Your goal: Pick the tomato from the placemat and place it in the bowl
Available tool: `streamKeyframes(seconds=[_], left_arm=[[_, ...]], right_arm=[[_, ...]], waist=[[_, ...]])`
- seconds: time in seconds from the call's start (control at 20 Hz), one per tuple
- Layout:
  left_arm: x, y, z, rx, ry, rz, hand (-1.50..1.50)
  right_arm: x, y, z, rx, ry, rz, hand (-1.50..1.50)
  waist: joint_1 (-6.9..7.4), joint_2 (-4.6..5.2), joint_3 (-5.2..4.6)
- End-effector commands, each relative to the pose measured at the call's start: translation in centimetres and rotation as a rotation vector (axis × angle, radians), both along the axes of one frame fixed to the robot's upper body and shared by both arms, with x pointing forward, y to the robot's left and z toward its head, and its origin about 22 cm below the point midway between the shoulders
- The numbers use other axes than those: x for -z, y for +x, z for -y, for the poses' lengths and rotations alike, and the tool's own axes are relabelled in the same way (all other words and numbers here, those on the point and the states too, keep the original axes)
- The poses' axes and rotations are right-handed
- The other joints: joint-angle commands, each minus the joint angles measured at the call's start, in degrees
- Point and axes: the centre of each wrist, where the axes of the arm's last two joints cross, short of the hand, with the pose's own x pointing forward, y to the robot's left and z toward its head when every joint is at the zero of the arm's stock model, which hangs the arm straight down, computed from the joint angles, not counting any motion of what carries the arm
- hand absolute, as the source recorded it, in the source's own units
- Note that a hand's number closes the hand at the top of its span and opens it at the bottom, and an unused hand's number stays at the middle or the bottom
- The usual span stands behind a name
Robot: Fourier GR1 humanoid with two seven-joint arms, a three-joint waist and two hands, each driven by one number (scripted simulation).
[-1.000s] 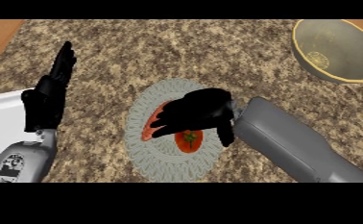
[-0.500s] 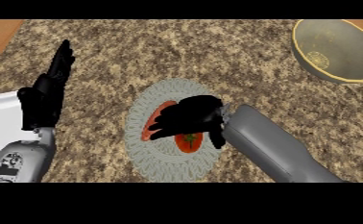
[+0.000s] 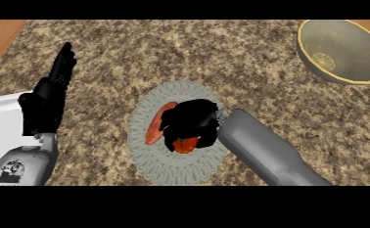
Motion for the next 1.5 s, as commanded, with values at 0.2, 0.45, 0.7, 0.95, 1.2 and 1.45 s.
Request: streamKeyframes(seconds=[0.2, 0.45, 0.7, 0.95, 1.2, 1.45], left_arm=[[0.0, -0.1, 0.1, 0.007, -0.005, -0.007, 0.00], [1.0, 0.0, -0.9, -0.016, -0.010, -0.021, 0.00], [0.9, -0.3, -1.4, -0.069, 0.007, -0.025, 0.00], [0.5, -0.3, -0.7, -0.042, -0.013, -0.017, 0.00], [1.0, -0.4, -1.0, -0.034, 0.008, -0.017, 0.00], [0.6, -0.6, -1.0, -0.035, 0.002, -0.028, 0.00]], right_arm=[[2.1, -1.3, -1.3, -0.060, 0.025, -0.015, 1.50], [3.0, 0.1, 1.4, 0.313, 0.020, -0.115, 1.50], [6.3, 0.1, 6.6, 0.886, -0.023, -0.252, 1.50], [1.7, 0.1, 4.9, 1.159, 0.104, -0.197, 1.50], [-4.0, -2.4, 4.0, 1.283, 0.466, -0.231, 1.50], [-8.8, -6.1, 3.9, 1.443, 0.653, -0.169, 1.50]], waist=[[-0.05, 0.40, -0.12], [-0.98, 0.28, -0.20], [-5.42, -0.56, -0.40], [-2.60, -0.83, -0.22], [-2.13, -0.72, -0.16], [-2.29, -0.65, -0.17]])
